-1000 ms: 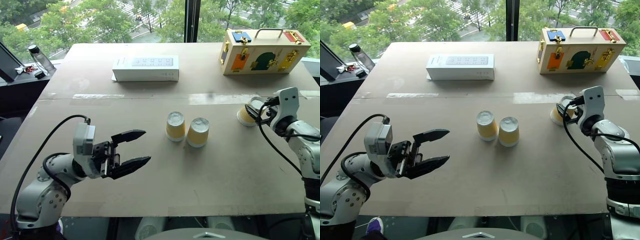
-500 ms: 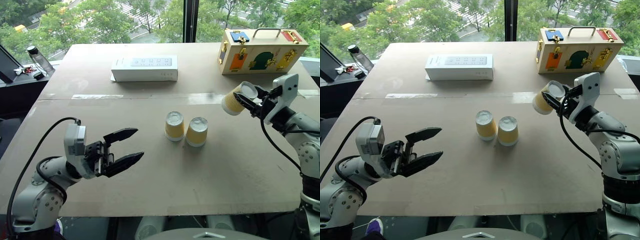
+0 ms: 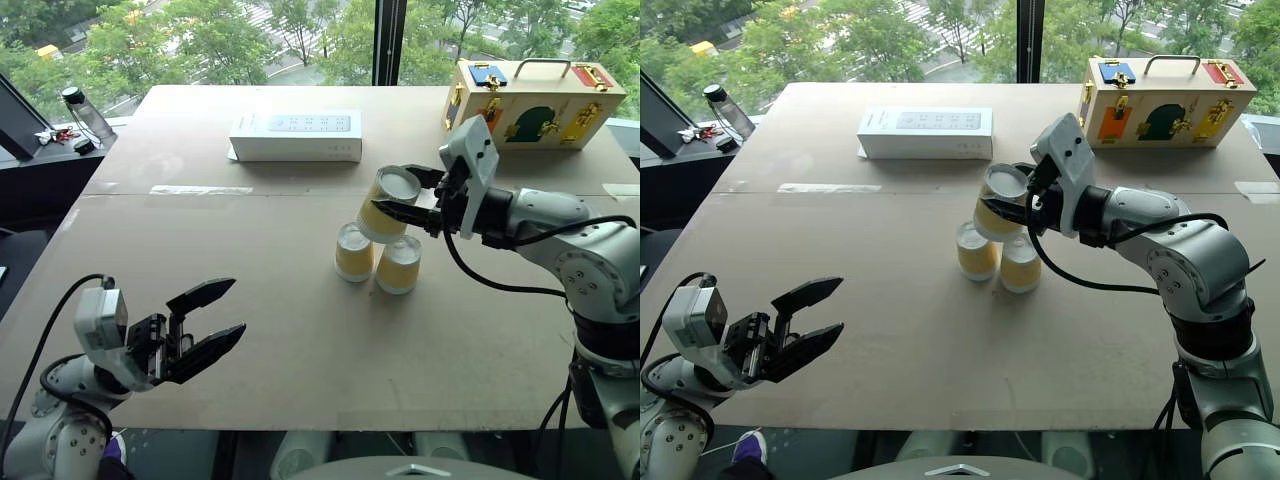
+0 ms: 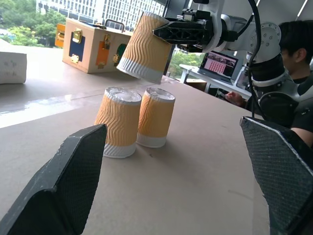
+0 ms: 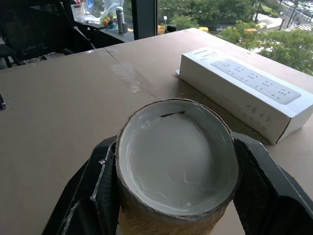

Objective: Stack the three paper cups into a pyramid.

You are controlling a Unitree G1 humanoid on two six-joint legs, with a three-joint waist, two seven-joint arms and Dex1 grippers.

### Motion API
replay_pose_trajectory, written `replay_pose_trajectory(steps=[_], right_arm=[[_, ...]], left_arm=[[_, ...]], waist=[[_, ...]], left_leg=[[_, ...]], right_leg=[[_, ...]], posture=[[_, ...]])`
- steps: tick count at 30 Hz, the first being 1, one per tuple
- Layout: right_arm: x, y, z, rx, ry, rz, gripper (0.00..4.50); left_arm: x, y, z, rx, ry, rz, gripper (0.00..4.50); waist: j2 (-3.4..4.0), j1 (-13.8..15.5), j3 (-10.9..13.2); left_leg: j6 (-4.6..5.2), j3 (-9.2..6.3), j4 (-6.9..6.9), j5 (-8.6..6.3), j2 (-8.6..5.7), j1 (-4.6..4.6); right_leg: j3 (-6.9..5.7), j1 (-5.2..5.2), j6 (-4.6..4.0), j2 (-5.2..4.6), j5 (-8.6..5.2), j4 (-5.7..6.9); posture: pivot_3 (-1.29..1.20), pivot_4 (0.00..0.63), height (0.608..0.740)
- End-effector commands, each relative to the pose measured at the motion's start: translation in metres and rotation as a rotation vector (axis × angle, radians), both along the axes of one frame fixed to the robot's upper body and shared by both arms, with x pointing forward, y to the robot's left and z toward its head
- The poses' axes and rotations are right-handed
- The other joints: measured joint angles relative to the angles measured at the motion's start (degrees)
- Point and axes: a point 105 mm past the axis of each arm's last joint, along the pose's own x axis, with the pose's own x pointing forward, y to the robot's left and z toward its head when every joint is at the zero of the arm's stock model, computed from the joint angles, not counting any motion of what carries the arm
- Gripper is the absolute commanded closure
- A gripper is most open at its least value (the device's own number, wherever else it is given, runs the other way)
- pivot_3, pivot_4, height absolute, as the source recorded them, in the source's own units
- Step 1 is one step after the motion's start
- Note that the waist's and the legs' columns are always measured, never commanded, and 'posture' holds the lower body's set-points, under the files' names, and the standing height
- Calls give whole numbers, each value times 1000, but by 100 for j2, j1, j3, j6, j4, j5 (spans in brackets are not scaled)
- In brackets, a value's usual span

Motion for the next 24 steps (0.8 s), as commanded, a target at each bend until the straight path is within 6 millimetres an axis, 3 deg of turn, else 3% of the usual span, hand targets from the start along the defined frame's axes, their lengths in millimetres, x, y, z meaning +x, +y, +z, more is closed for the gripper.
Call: replay_pose_trajectory(steps=[1, 14, 15, 16, 17, 18, 24], right_arm=[[-9, 4, 7, -45, -63, 34, 2233], [-13, 12, -8, -117, -42, 65, 2233], [-12, 11, -11, -127, -40, 62, 1223], [-11, 9, -13, -145, -49, 58, 1041], [-10, 8, -13, -147, -60, 50, 408], [-10, 7, -10, -137, -70, 42, 53], [-23, -14, 19, -36, -190, 58, 53]], left_arm=[[-4, 0, 8, 3, -37, -8, 0], [-9, -2, 17, -40, -79, -27, 0], [-9, -2, 18, -51, -83, -26, 0], [-9, -2, 19, -52, -90, -25, 0], [-9, -2, 20, -53, -97, -21, 0], [-9, -2, 20, -57, -99, -19, 0], [-7, -3, 24, -88, -110, -7, 0]], waist=[[0, -7, 0], [-2, -9, -1], [-2, -9, -2], [-2, -9, -1], [-2, -9, -1], [-2, -8, -1], [-2, 12, -1]], left_leg=[[0, -1, 0, 0, 0, 0], [0, 0, 0, 0, 1, 0], [0, 0, 0, 0, 1, 0], [0, 0, 0, 0, 1, 0], [0, 0, 0, 0, 0, 0], [0, 0, 0, 0, 0, 0], [0, 0, 0, 0, 0, -1]], right_leg=[[0, -1, 0, 0, 0, 1], [0, -1, 0, 1, 0, 1], [-1, -1, 0, 1, 0, 1], [0, -1, 0, 1, 0, 1], [0, -1, 0, 1, 0, 1], [0, -1, 0, 1, 0, 1], [-1, 0, 0, 0, 0, 0]], posture=[[0, 150, 740], [0, 150, 740], [0, 150, 740], [0, 150, 740], [0, 150, 740], [0, 150, 740], [0, 150, 740]])
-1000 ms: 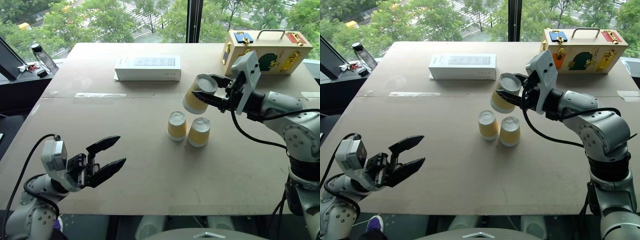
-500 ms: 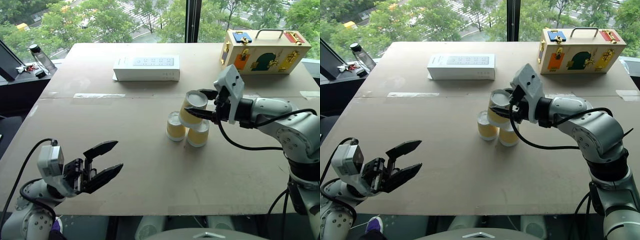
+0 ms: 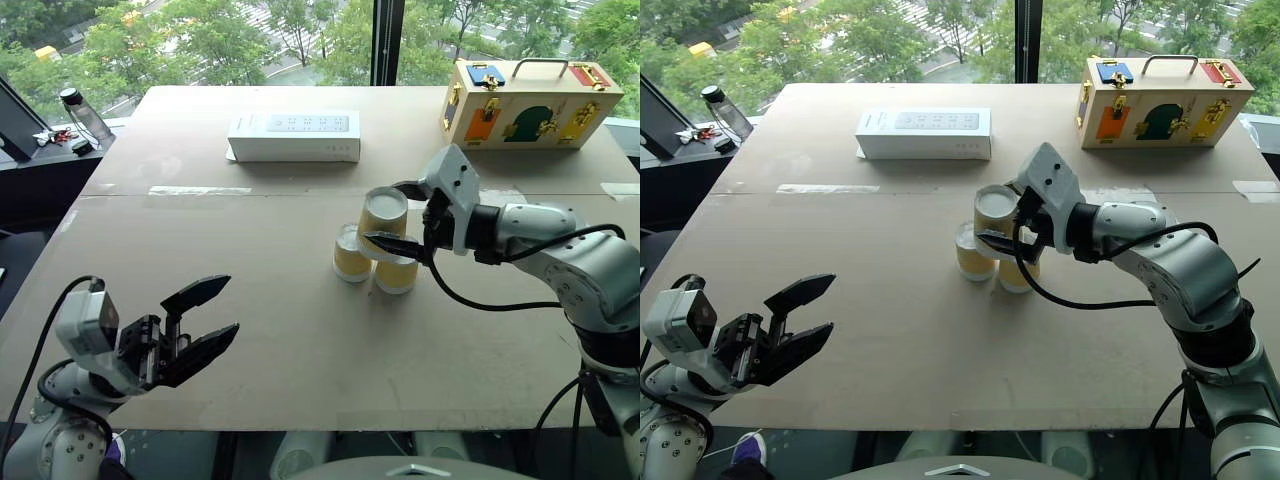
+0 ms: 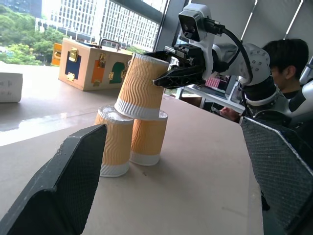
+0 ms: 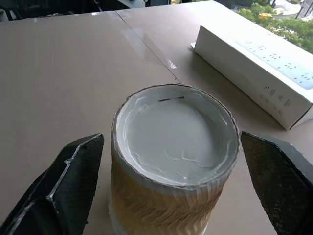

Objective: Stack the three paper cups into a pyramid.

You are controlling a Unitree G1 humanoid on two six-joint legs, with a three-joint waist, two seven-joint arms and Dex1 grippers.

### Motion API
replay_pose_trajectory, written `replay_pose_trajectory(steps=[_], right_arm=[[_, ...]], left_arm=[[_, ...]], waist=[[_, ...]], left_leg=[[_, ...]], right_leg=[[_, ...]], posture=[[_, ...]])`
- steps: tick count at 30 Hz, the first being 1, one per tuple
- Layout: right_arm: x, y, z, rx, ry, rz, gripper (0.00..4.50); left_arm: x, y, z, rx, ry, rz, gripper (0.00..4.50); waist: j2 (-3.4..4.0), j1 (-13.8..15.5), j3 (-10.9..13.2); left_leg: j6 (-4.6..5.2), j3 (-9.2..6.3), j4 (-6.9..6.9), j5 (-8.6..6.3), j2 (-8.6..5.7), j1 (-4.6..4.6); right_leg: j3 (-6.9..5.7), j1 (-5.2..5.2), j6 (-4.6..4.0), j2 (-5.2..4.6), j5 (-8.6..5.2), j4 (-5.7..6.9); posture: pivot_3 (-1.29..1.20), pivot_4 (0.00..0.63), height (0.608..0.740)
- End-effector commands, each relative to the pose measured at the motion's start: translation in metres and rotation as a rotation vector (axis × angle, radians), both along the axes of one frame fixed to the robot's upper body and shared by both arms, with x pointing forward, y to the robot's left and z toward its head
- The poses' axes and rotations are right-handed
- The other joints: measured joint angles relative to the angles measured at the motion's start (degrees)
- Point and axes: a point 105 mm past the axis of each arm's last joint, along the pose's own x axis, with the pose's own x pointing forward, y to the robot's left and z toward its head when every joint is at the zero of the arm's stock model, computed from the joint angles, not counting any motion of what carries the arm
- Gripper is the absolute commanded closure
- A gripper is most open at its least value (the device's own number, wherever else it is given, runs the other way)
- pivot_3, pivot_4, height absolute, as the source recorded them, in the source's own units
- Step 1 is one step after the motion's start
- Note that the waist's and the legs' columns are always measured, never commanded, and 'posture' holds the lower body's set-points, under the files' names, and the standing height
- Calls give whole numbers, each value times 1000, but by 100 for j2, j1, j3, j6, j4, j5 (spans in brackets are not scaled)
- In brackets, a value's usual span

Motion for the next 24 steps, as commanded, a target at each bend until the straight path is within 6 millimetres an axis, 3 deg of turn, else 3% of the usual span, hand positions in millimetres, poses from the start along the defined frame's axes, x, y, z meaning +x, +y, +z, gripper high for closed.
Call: replay_pose_trajectory(steps=[1, 6, 12, 17, 19, 24], right_arm=[[-18, -19, 30, 73, -128, 31, 53], [-30, -52, 19, 103, -115, -17, 53], [-42, -99, -27, 150, -42, -181, 53], [-67, -138, -66, 64, 31, -302, 53], [-81, -158, -80, 25, 79, -352, 53], [-86, -169, -91, 15, 99, -378, 53]], left_arm=[[-1, -2, 14, -26, -65, 4, 0], [0, -7, 16, -45, -78, 7, 0], [13, -8, 0, -14, -20, 76, 0], [27, 11, -23, 88, 130, 261, 0], [32, 24, -38, 208, 169, 376, 0], [31, 20, -49, 260, 230, 344, 0]], waist=[[-1, 26, 0], [-5, 38, -2], [-4, 45, -3], [-5, 64, -3], [-5, 88, -4], [-8, 85, -3]], left_leg=[[0, -1, 0, 0, 0, 0], [1, -1, 1, -1, -1, 0], [1, 3, 3, -1, 0, 2], [2, 6, 7, -1, 1, 9], [2, 5, 7, -1, 1, 12], [2, 21, 10, -2, 8, 25]], right_leg=[[-1, 1, 0, 0, 0, -1], [-5, 8, 0, -2, 0, -2], [-1, 12, 1, 0, 0, 0], [3, 17, 2, 2, 0, 1], [2, 21, 3, 3, -1, 2], [15, 32, -6, 4, -12, 0]], posture=[[0, 150, 740], [0, 150, 740], [0, 150, 740], [0, 150, 740], [0, 150, 740], [0, 150, 740]])
